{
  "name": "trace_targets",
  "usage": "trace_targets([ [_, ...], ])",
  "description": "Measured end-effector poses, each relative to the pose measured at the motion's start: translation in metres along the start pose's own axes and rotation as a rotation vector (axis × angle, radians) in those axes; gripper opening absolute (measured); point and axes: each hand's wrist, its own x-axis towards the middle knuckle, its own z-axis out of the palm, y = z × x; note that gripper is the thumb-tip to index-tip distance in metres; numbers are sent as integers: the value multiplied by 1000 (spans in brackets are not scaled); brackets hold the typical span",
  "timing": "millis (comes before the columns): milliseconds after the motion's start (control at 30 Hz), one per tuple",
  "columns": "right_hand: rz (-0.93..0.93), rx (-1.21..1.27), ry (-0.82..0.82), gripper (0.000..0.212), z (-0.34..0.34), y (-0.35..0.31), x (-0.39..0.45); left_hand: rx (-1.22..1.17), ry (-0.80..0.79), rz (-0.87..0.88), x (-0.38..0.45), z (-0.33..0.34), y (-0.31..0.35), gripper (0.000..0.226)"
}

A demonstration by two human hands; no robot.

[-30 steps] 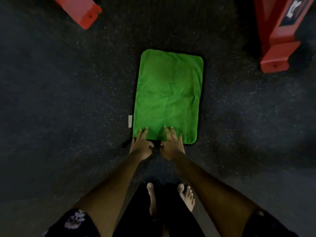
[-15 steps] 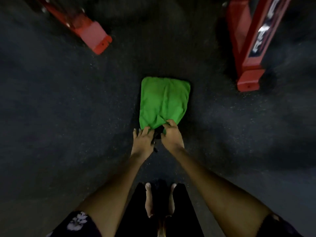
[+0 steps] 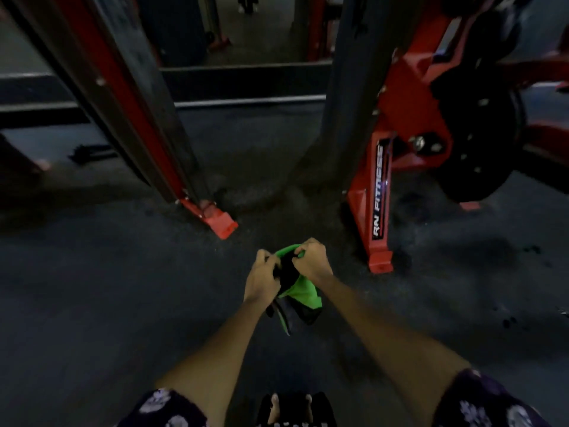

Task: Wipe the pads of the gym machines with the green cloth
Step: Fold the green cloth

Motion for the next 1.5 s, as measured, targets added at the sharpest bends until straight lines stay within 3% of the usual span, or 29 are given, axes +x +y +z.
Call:
trace_targets([
  [167,-97,-134,-8,15,-89,-89,-55,-80,81,122,-30,-97,68,12],
  [300,-51,-143,20,36,-136,-133,-89,-128,140,101,-47,-143,104,24],
  [467,51,45,133,31,-170,-156,-116,-140,132,114,-75,-172,138,32],
  [667,-33,130,52,36,-195,-167,-152,-217,72,99,-119,-190,181,28],
  [767,-58,162,-2,36,-204,-165,-177,-60,79,133,-140,-196,187,27],
  [900,-255,-72,-74,31,-214,-150,-226,153,146,192,-176,-195,194,23],
  [1000,-501,-506,-181,45,-217,-137,-257,206,142,252,-204,-197,203,26],
  [1100,-595,-754,-252,46,-217,-129,-279,233,122,268,-229,-192,207,29],
  [1200,-590,-843,-269,42,-214,-122,-300,258,94,268,-254,-191,209,31],
  [1333,-544,-873,-166,38,-219,-117,-318,266,81,264,-275,-199,197,31],
  [1500,-615,-731,-86,38,-231,-120,-332,214,165,206,-289,-214,189,27],
])
